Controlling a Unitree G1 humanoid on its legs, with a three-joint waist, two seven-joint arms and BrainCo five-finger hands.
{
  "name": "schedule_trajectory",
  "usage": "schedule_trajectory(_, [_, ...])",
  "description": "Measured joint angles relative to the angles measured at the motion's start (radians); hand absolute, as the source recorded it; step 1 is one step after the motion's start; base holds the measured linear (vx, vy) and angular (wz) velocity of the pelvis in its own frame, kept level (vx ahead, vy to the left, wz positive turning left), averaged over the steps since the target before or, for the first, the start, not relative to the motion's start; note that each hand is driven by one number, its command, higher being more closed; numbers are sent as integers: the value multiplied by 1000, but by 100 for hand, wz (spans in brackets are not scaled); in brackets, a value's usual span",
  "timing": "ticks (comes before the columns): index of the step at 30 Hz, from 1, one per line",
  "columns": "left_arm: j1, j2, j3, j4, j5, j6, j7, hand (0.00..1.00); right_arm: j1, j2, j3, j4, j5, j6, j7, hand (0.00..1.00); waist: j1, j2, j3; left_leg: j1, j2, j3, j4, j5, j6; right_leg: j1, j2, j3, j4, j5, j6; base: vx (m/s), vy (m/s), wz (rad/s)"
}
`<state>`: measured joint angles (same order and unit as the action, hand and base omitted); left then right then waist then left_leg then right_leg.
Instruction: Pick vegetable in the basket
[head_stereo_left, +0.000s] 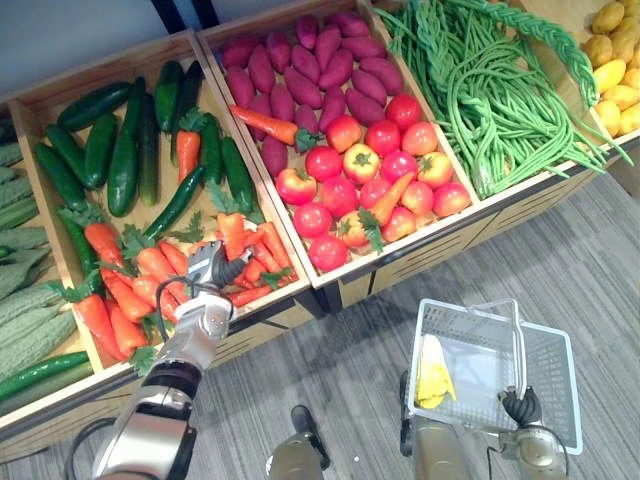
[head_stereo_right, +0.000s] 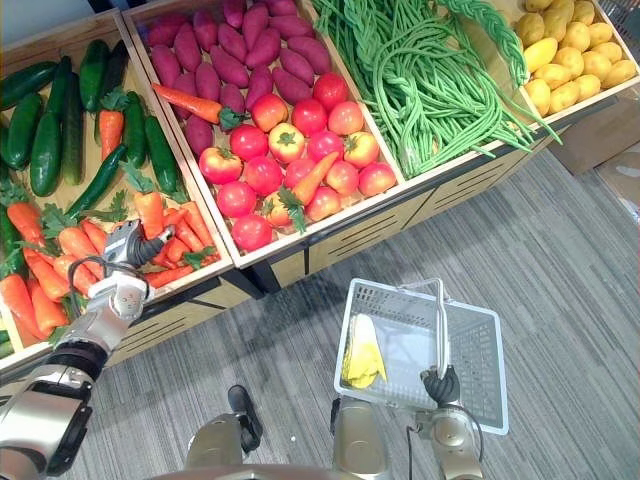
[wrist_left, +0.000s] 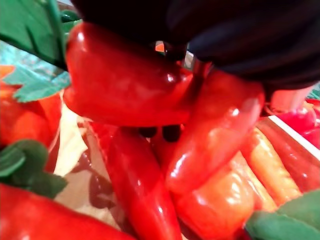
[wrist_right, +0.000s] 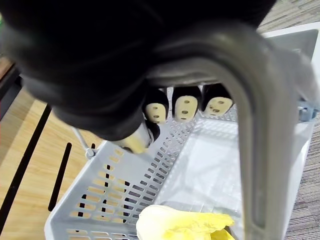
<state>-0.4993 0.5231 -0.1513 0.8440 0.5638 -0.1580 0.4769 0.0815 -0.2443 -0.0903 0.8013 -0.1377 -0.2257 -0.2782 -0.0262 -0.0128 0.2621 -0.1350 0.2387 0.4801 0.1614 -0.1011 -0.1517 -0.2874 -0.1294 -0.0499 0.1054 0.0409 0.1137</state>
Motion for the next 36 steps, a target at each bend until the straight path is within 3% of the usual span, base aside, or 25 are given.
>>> schedule_trajectory(9, [0,4,40,-18,1,15,27,100,7,0,1,21,-2,0,0,100,1,5,-6,21,-12,-35,-16,18,9,50,-12,-37,-24,7,2,-13,-3,12])
schedule_trajectory(14, [1,54,72,-92,4,17,30,100,7,-1,-22,39,-6,11,-1,100,4,8,-12,53,-27,-66,-68,57,11,89,-16,-69,-37,12,-2,-28,-5,20])
schedule_trajectory(22, [34,113,85,-208,9,24,39,100,-7,-26,-68,40,-85,60,-3,100,5,18,-88,107,-55,-86,-155,112,19,136,-13,-87,-67,31,-6,-47,2,8])
schedule_trajectory(27, [53,171,70,-291,9,-15,38,100,-51,-120,-98,40,-170,86,2,100,4,16,-111,123,-76,-79,-217,150,28,138,-15,-75,-107,57,1,-56,8,-3])
schedule_trajectory(30, [72,202,0,-336,8,-61,31,100,-64,-186,-98,37,-243,84,14,100,3,14,-119,152,-80,-63,-242,158,29,148,-11,-60,-113,60,4,-2,4,-15])
schedule_trajectory(36, [137,247,-100,-487,6,-152,-9,100,-62,-276,-55,-84,-295,63,110,100,-2,-5,-146,212,-78,41,-256,139,10,150,14,43,-144,81,13,48,3,-50])
